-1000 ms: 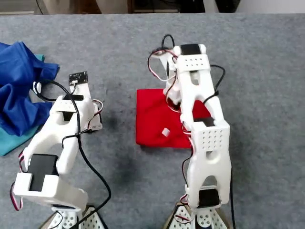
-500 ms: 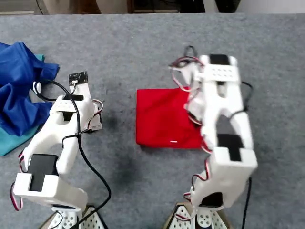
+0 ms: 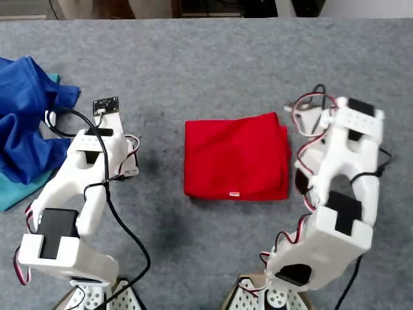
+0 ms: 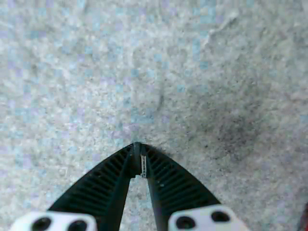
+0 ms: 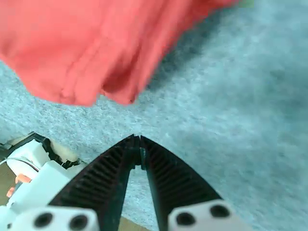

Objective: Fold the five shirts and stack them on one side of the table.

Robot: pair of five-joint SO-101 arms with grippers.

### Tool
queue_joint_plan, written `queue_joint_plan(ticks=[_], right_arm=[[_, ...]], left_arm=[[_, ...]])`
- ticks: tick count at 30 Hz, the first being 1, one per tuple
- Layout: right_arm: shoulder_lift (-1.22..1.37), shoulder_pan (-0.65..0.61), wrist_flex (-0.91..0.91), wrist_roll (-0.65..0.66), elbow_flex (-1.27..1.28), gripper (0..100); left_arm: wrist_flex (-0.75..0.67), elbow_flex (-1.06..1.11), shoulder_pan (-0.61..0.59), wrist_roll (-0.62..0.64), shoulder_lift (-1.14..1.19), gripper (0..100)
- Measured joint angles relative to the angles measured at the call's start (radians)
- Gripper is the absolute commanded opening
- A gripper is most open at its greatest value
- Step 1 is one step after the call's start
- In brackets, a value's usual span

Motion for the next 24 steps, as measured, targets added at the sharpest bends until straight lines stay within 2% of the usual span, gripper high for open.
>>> queue_joint_plan(ticks=[4,10,13,18,24], right_arm=[[-0.069,-0.032,0.044,-0.058,-0.064,0.2],[-0.158,-0.230,0.020,-0.175,-0.066,0.2],[-0.158,-0.275,-0.041,-0.199,-0.009,0.2],[-0.158,-0.279,-0.207,-0.203,0.187,0.2],[-0.158,-0.215,-0.356,-0.173,0.338,0.2]], left_arm=[[0.000,0.000,0.000,0.000,0.000,2],[0.000,0.000,0.000,0.000,0.000,2],[0.000,0.002,0.000,0.000,0.000,2],[0.000,0.002,0.000,0.000,0.000,2],[0.000,0.002,0.012,0.014,0.000,2]])
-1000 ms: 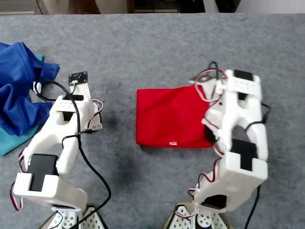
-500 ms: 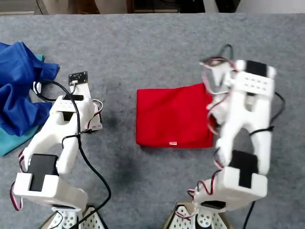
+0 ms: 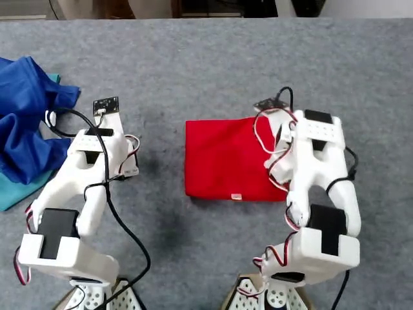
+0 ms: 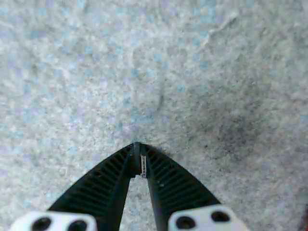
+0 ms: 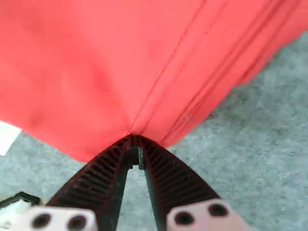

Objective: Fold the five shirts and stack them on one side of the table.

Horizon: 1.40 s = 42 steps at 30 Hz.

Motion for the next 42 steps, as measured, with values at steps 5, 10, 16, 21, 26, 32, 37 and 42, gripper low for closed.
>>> queue_joint_plan(ticks=[5,10,16,21,26,32,37,42], right_arm=[[-0.006,0.014,-0.005,0.017,0.005,0.2],[-0.049,0.057,0.094,0.017,-0.071,0.2],[-0.150,0.098,0.206,0.017,-0.341,0.2],[-0.147,0.002,0.117,-0.015,-0.391,0.2],[-0.029,-0.078,-0.052,-0.017,-0.374,0.2],[0.207,-0.029,-0.180,-0.018,-0.367,0.2],[0.351,0.026,-0.157,-0.018,-0.430,0.2],[0.353,0.018,0.094,-0.018,-0.617,0.2]], left_arm=[[0.008,-0.031,0.095,0.025,0.002,2],[0.129,-0.272,0.212,0.046,0.002,2],[0.158,-0.600,0.305,0.104,0.091,2],[0.163,-0.781,0.354,0.114,0.334,2],[0.166,-0.919,0.364,0.114,0.548,2],[0.170,-1.059,0.359,0.117,0.712,2],[0.235,-1.135,0.358,0.117,0.735,2],[0.350,-1.258,0.358,0.114,0.746,2]])
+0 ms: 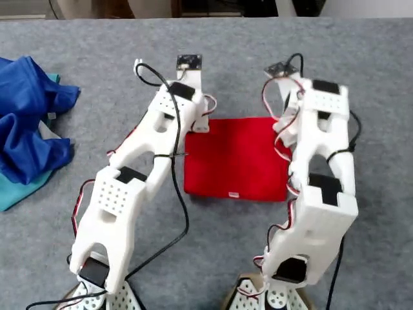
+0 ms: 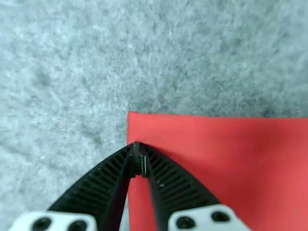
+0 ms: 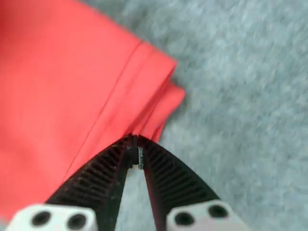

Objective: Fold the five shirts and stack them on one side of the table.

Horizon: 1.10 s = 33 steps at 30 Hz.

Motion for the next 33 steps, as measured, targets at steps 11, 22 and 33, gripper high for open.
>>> queue_joint_plan(ticks=[11,22,33], right_arm=[[-0.272,0.078,0.336,0.000,-0.244,0.3],[-0.712,0.060,0.359,0.000,0.247,0.5],[-0.896,0.002,0.038,-0.387,0.789,32.3]], left_arm=[[0.460,-0.517,-0.014,-0.190,0.000,2],[0.485,-0.253,-0.253,-0.267,-0.204,2],[0.068,0.855,-0.466,-0.376,-0.829,2]])
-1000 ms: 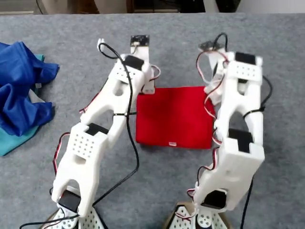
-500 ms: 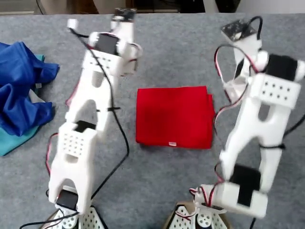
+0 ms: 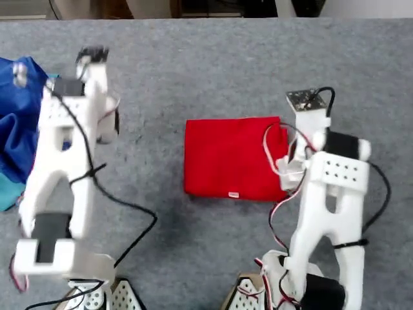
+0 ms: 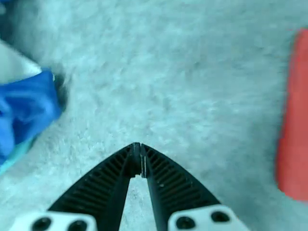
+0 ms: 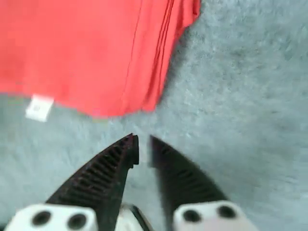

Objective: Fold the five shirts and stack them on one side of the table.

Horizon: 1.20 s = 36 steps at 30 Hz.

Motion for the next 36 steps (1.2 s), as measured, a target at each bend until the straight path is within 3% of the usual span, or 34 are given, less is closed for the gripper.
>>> queue_joint_plan(ticks=[4,9,18,23,36], right_arm=[[0.058,-0.063,-0.138,-0.189,0.064,42.7],[0.193,-0.160,-0.284,-0.301,0.068,36.7],[0.516,-0.170,-0.400,-0.393,0.008,19.5],[0.618,-0.172,-0.397,-0.393,-0.075,0.1],[0.583,-0.140,-0.384,-0.359,-0.100,0.2]], left_arm=[[-0.226,0.417,-0.017,0.000,-0.118,2],[-0.290,0.641,-0.017,-0.002,-0.221,2],[-0.296,0.698,-0.018,0.000,-0.256,2],[-0.362,0.755,-0.018,-0.002,-0.259,2],[-0.390,0.775,-0.026,-0.002,-0.264,2]])
